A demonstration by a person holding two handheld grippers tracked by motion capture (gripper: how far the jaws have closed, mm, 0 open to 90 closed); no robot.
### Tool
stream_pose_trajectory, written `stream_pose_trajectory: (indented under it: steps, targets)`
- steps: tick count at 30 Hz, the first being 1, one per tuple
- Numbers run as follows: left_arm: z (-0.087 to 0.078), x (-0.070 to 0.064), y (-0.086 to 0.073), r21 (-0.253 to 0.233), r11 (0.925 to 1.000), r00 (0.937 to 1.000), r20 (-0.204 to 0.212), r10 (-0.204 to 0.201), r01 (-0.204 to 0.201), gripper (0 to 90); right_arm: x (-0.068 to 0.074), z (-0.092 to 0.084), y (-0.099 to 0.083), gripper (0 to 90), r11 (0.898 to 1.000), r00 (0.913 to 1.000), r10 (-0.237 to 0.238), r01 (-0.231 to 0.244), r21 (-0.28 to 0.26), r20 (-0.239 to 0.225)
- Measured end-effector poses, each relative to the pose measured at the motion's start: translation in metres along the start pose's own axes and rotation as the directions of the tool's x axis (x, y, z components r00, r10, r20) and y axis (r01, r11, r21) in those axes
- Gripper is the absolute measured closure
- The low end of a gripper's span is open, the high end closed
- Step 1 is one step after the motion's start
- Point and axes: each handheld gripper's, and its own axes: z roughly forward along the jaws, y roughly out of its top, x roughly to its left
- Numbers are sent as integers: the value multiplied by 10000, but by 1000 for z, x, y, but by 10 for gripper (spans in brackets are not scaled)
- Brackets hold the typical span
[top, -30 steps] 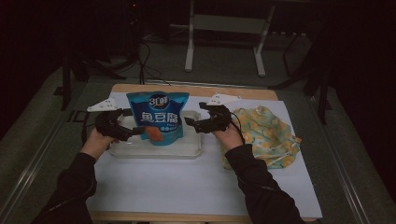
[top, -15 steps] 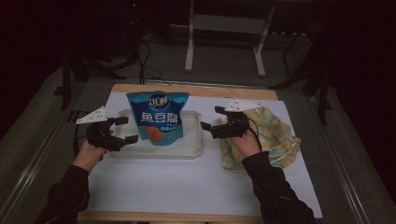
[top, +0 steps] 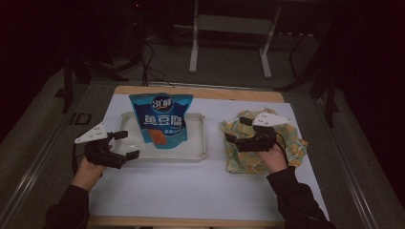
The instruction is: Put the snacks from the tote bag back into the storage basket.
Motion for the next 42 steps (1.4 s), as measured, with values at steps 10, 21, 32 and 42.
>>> stream_pose_trajectory:
  steps: [10, 21, 32, 42]
  targets:
    - [0, -16, -22, -456, 9989, 9994, -316, -116, 102, 32, -11, -29, -25, 147, 9996, 9987, 272, -276, 85, 421]
    - [4, -37, -47, -504, 9984, 9989, -386, -278, 258, 32, -16, -61, -52, 147, 9982, 9952, 556, -571, 165, 803]
    - [16, -57, -42, -593, 9982, 9981, -613, 54, -91, 32, -20, -86, -84, 147, 9959, 9883, 874, -894, 104, 1250]
    - [33, -63, -45, -323, 9988, 9985, -436, 341, -355, 32, -26, -104, -115, 147, 9929, 9771, 1174, -1187, -29, 1775]
